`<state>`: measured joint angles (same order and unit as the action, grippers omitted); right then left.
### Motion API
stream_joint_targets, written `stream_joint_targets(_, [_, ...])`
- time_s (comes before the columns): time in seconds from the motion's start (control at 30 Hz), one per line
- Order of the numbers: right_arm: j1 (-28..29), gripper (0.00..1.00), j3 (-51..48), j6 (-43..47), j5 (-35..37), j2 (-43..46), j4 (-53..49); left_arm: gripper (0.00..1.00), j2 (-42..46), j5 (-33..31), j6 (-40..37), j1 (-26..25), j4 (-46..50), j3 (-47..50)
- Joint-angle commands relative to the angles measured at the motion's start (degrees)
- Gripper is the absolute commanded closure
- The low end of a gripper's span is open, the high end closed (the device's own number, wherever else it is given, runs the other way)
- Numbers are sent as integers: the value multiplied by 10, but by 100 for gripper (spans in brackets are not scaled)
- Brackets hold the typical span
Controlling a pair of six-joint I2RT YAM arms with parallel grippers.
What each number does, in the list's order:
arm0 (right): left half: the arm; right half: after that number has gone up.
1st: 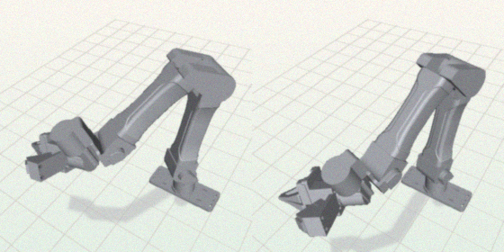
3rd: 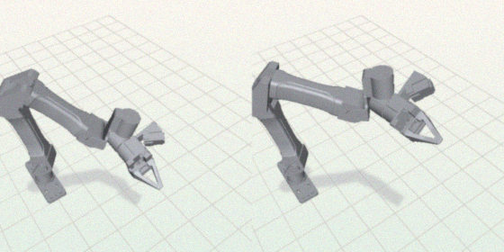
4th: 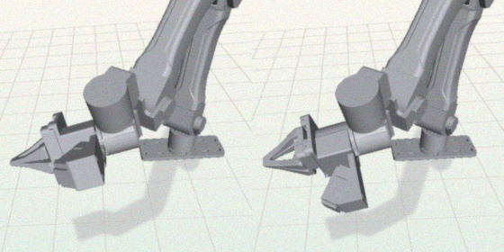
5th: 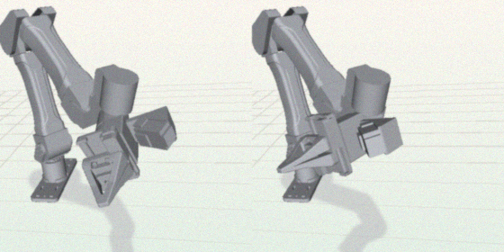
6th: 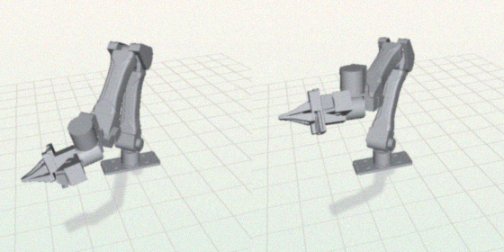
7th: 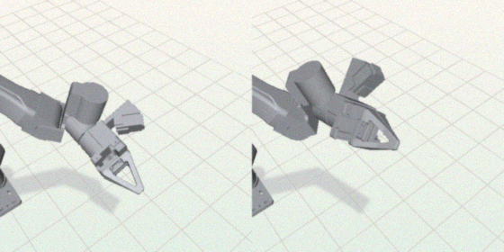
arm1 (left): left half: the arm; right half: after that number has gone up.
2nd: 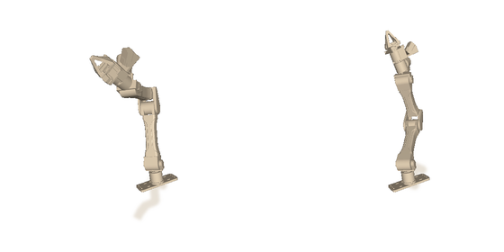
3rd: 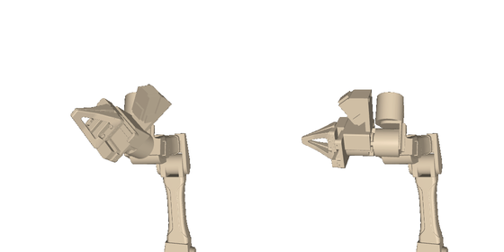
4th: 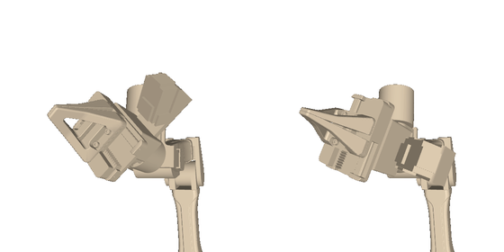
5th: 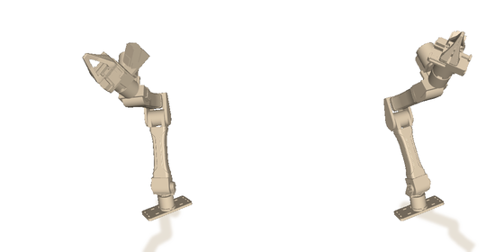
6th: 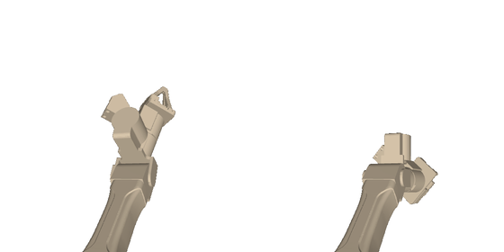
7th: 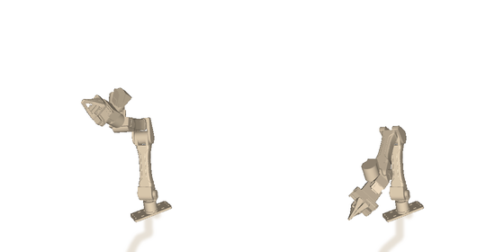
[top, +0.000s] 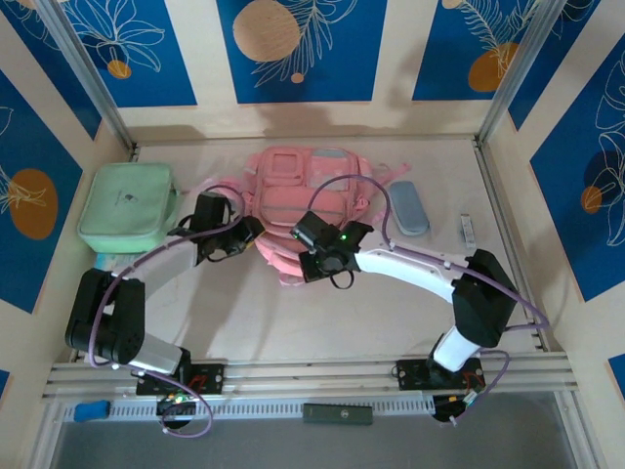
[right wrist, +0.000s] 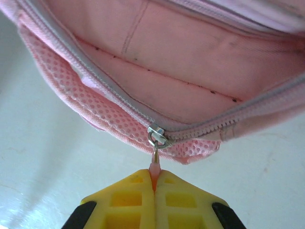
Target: Pack books, pencil case, and school supplies into a backpack
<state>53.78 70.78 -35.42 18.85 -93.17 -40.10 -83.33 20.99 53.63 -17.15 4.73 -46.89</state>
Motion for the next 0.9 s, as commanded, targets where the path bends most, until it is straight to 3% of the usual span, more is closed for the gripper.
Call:
stream_joint_targets(0.0, [5,100,17,-6,-42,-22,25,48,31,0,-6,-14,-38,3])
stream_joint_targets(0.07, [-2,100,21,-13,-49,-35,28,40,61,-21,29,-39,-45,29])
stream_joint_targets(0.2, [-3,100,7,-17,-52,-38,39,36,117,-105,146,-124,-77,99])
stream_joint_targets(0.53, [-5,100,-18,-23,-43,-34,48,38,14,-198,321,-230,-98,83])
stream_joint_targets(0.63, [-4,100,-21,-21,-47,-39,56,43,-17,-209,339,-236,-121,79])
stream_joint_targets(0.73, [-1,100,-19,-19,-43,-43,59,52,-31,-234,331,-244,-58,51])
stream_joint_targets(0.87, [-1,100,-12,-13,-33,-53,53,78,-24,-260,335,-244,-50,61])
